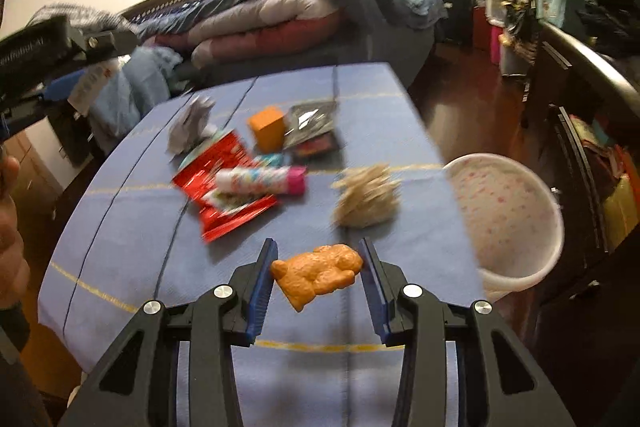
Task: Collect trash
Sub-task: 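Carry both items over the wastebasket while both tools open to drop them, then grasp the white crumpled tissue with the left tool while the right tool grasps the beige crumpled paper, then carry both items over the wastebasket while the left tool opens to drop the tissue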
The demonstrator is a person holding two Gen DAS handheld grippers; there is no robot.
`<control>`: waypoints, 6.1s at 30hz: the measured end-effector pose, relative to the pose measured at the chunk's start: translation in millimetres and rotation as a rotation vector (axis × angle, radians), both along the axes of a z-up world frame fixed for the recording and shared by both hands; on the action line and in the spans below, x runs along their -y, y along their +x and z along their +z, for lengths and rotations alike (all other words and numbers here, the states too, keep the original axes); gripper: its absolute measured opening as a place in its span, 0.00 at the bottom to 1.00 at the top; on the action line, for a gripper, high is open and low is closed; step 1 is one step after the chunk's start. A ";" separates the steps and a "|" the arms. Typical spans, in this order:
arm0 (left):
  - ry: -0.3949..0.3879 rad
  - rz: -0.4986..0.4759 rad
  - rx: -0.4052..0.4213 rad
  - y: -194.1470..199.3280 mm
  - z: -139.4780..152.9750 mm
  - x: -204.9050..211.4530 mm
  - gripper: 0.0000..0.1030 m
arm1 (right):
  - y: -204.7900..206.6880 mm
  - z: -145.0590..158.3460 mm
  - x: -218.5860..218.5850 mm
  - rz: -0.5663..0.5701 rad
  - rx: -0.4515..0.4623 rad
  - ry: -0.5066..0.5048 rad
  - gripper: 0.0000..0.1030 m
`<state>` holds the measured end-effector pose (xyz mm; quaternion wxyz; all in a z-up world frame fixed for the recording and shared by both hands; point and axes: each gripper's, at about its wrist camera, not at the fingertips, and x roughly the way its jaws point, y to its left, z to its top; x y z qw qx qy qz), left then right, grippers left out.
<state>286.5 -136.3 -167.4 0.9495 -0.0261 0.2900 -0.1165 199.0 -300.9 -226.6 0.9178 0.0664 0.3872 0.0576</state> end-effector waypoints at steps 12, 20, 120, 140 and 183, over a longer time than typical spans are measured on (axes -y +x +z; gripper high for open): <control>0.070 -0.270 -0.033 29.1 -29.8 153.9 0.59 | 17.2 0.9 108.7 -0.246 0.043 -0.032 0.41; 0.080 -0.376 -0.107 68.6 -59.9 235.6 0.59 | 47.1 -31.4 169.8 -0.351 -0.016 -0.015 0.41; -0.021 0.022 -0.021 39.7 -0.7 -22.7 0.43 | 30.8 20.2 5.2 -0.112 0.014 0.005 0.25; 0.012 -0.256 -0.005 28.2 1.8 127.8 0.44 | 8.1 21.2 90.5 -0.256 0.026 0.025 0.25; 0.102 -0.454 -0.221 98.7 -118.3 277.3 0.48 | 80.4 -68.5 208.0 -0.428 -0.089 0.058 0.27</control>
